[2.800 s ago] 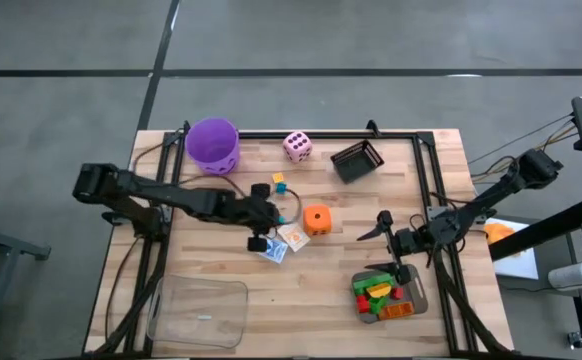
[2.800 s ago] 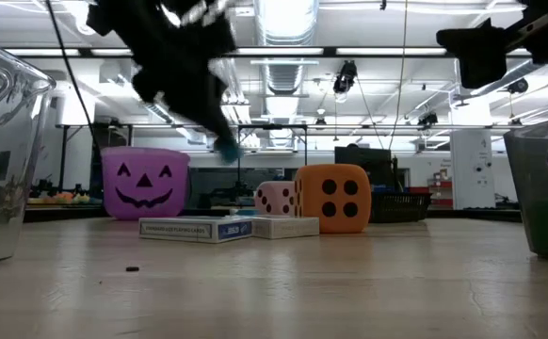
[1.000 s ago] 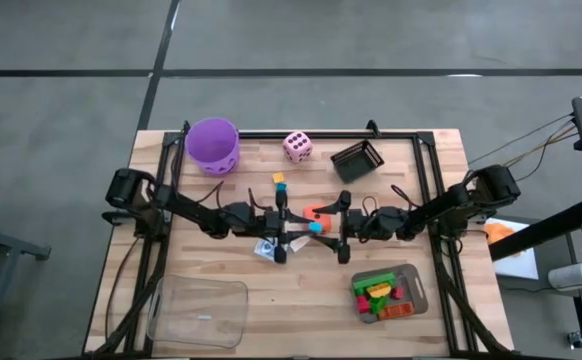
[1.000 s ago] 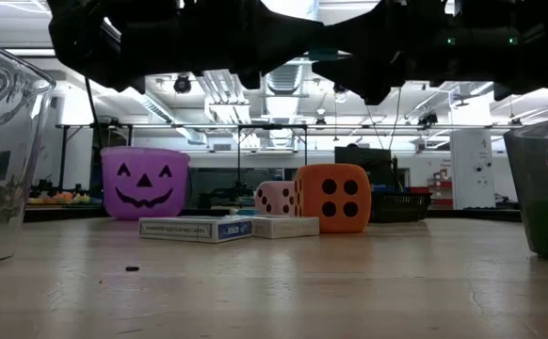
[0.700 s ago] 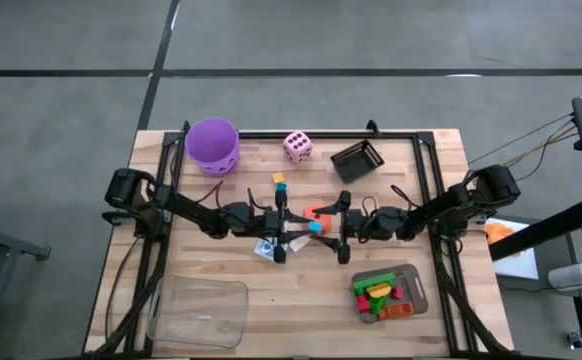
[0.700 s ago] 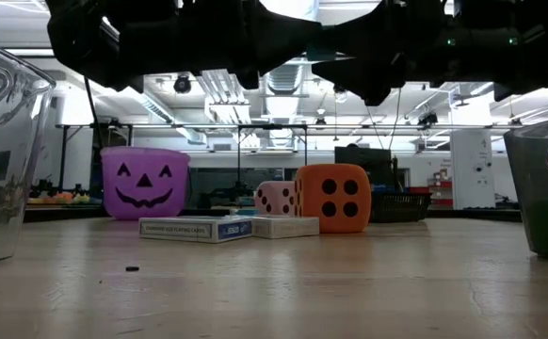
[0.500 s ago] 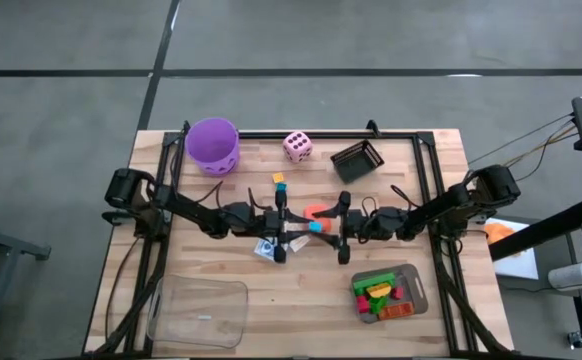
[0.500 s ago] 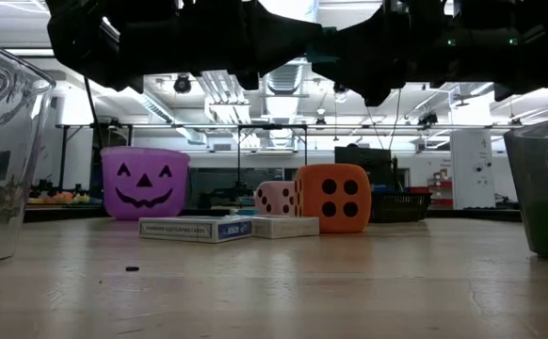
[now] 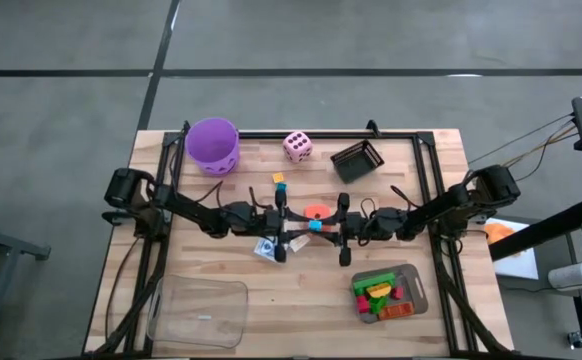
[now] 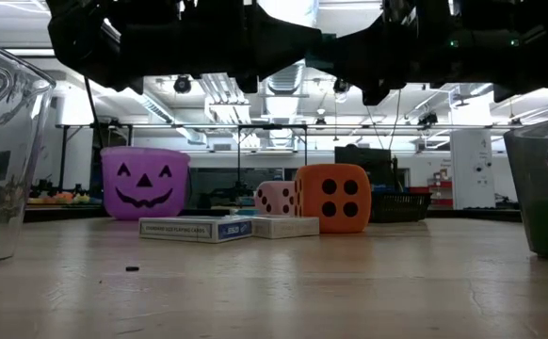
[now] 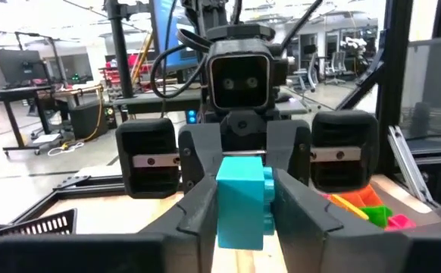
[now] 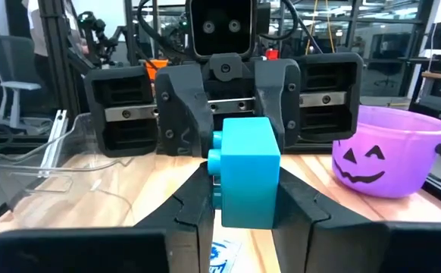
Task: Pick & Place Toys
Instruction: Put the blue game piece into the black bin
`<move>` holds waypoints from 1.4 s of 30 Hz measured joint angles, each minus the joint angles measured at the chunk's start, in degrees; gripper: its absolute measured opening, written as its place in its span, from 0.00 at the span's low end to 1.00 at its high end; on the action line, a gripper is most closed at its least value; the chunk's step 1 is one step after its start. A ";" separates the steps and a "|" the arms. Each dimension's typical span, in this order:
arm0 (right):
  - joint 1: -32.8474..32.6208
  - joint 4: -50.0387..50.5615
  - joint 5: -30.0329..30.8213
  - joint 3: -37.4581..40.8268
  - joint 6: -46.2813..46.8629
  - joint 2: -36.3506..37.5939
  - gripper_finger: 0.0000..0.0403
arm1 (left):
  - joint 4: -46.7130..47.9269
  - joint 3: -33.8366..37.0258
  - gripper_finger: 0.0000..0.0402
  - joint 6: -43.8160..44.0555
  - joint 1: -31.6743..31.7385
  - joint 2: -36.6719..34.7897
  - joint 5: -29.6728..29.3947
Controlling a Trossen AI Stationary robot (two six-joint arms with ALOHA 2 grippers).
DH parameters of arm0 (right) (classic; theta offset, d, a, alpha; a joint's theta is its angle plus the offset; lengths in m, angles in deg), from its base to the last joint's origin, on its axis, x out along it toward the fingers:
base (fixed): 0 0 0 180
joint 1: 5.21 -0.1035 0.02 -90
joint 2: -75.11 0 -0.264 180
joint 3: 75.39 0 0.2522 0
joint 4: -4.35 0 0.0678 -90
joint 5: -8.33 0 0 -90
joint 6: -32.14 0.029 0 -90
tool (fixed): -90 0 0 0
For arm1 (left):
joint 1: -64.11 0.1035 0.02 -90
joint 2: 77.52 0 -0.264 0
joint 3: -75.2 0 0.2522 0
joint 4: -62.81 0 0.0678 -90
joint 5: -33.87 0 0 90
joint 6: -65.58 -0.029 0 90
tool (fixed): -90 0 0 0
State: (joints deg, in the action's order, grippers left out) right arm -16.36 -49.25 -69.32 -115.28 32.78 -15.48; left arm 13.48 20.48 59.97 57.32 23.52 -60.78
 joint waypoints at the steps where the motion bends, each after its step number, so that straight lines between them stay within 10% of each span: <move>1: -0.21 0.05 -0.16 0.00 0.10 0.00 0.22 | 0.69 0.24 0.31 -0.44 -0.03 -0.34 0.39; 11: -1.85 -1.24 -0.24 0.13 -0.80 0.32 0.22 | 12.86 8.61 0.62 -2.09 -0.31 -16.56 1.84; 18: -5.61 -11.27 -8.46 1.08 -4.77 -0.57 0.22 | 47.72 9.10 0.64 4.58 -0.13 -34.46 -3.67; 27: -15.45 -10.51 -4.97 4.43 -2.13 -2.67 0.22 | 52.85 11.71 0.64 7.17 -0.04 -38.98 -8.25; 32: -25.25 7.02 5.57 4.62 1.94 5.54 0.22 | 52.80 12.31 0.64 7.18 0.19 -38.94 -9.68; 42: -40.79 88.63 21.63 -15.32 38.19 18.87 0.22 | 52.20 12.31 0.64 7.18 0.20 -38.96 -9.97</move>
State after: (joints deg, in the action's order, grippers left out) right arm -57.16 39.38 -47.68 -130.60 70.97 3.39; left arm 65.68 32.79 67.14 57.52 -15.44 -70.75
